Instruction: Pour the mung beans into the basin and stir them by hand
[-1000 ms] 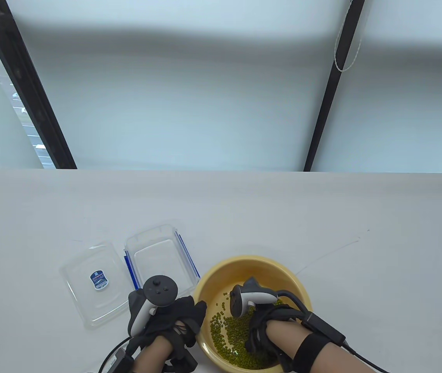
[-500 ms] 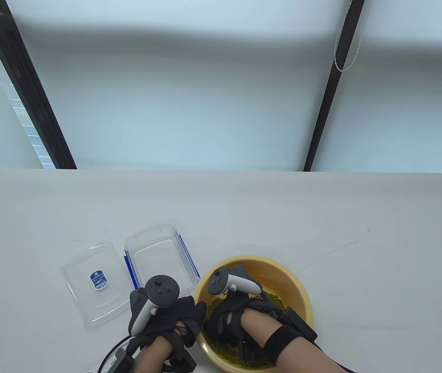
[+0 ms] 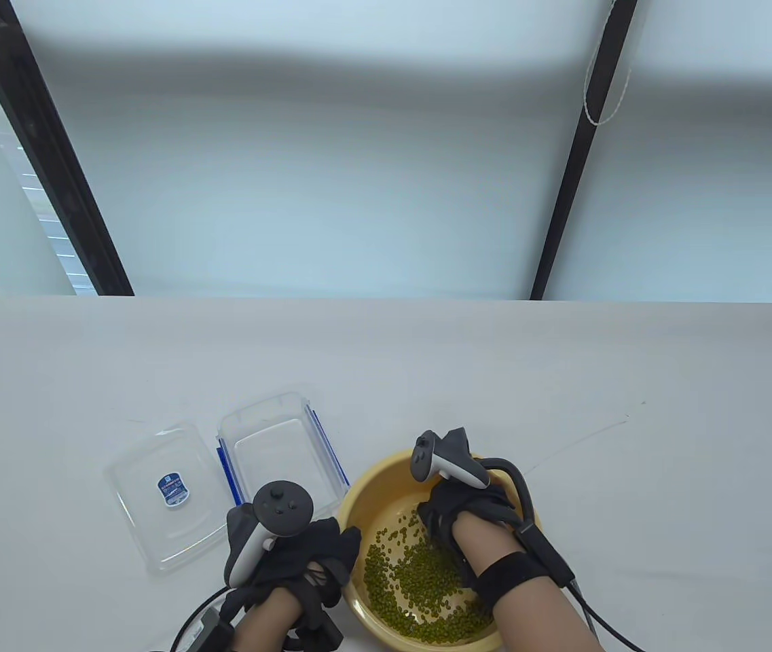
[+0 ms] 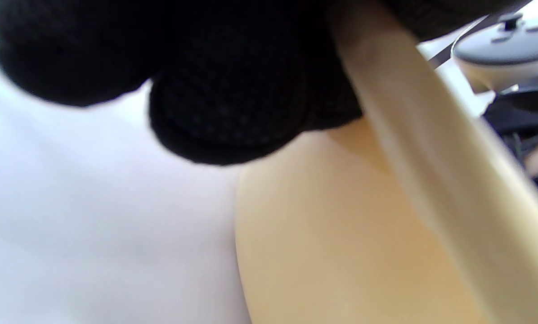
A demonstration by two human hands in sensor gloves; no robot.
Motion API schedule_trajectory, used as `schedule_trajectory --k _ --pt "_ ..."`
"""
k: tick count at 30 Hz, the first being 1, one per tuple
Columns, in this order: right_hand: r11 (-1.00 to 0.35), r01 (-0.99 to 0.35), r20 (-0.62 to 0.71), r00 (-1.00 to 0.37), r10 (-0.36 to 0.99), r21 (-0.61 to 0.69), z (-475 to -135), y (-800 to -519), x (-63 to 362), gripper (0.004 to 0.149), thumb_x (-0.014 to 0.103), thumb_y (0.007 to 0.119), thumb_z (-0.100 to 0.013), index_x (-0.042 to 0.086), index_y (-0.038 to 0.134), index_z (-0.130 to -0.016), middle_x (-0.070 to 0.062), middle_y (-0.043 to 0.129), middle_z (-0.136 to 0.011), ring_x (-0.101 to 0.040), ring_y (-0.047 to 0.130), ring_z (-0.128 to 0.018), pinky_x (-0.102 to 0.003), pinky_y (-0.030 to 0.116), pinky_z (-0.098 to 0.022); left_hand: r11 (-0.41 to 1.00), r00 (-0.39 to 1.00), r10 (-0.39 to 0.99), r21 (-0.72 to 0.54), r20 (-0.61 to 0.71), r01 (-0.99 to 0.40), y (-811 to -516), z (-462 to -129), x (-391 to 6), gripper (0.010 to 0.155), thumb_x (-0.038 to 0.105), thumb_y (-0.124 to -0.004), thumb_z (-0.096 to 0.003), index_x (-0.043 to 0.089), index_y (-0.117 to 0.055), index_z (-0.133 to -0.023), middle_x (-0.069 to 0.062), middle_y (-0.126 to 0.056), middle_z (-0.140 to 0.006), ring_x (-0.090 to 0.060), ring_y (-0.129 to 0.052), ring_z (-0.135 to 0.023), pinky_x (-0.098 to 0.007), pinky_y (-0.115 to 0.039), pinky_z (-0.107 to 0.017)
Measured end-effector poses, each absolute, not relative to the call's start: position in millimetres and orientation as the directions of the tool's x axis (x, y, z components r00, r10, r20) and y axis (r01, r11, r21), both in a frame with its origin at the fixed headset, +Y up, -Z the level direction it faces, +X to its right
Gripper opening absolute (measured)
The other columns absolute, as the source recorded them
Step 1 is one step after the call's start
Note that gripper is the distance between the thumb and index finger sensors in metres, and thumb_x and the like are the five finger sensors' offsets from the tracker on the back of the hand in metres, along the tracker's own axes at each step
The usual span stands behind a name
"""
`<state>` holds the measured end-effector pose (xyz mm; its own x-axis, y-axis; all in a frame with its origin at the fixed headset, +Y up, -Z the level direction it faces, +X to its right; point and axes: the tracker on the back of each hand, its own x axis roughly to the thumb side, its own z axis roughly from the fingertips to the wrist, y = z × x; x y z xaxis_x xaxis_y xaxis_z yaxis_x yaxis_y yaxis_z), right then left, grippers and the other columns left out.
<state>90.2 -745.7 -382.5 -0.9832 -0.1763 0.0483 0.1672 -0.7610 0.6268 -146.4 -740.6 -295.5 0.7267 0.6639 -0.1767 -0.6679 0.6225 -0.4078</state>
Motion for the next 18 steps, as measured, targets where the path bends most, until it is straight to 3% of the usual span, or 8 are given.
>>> schedule_trajectory --k 5,9,18 --pt "-0.65 0.277 0.163 -0.959 -0.231 0.707 -359 -748 97 0.061 0.056 0.066 -0.047 0.011 0.074 -0.087 -0.002 0.094 -0.071 -0.022 0.101 -0.048 -0.033 0.085 -0.039 0.617 0.72 0.668 -0.403 -0.186 -0.676 -741 -295 -146 0.051 0.054 -0.067 -0.0543 0.008 -0.076 -0.076 0.006 -0.1 -0.045 -0.009 -0.109 -0.023 -0.033 -0.095 -0.02" --pt "-0.558 0.312 0.251 -0.95 -0.186 0.769 -332 -755 90 0.062 0.056 0.066 -0.047 0.008 0.076 -0.085 -0.004 0.094 -0.069 -0.022 0.101 -0.045 -0.032 0.084 -0.038 0.613 0.715 0.673 -0.4 -0.188 -0.682 -741 -296 -147 0.051 0.054 -0.067 -0.0542 0.008 -0.076 -0.076 0.005 -0.1 -0.045 -0.009 -0.109 -0.023 -0.033 -0.095 -0.02" --pt "-0.462 0.198 0.305 -0.938 0.168 0.864 -299 -764 48 0.061 0.057 0.064 -0.047 0.01 0.072 -0.086 -0.001 0.092 -0.073 -0.022 0.1 -0.052 -0.035 0.084 -0.043 0.617 0.719 0.67 -0.399 -0.187 -0.678 -741 -296 -147 0.051 0.054 -0.066 -0.0543 0.009 -0.076 -0.076 0.006 -0.1 -0.045 -0.009 -0.109 -0.023 -0.033 -0.095 -0.02"
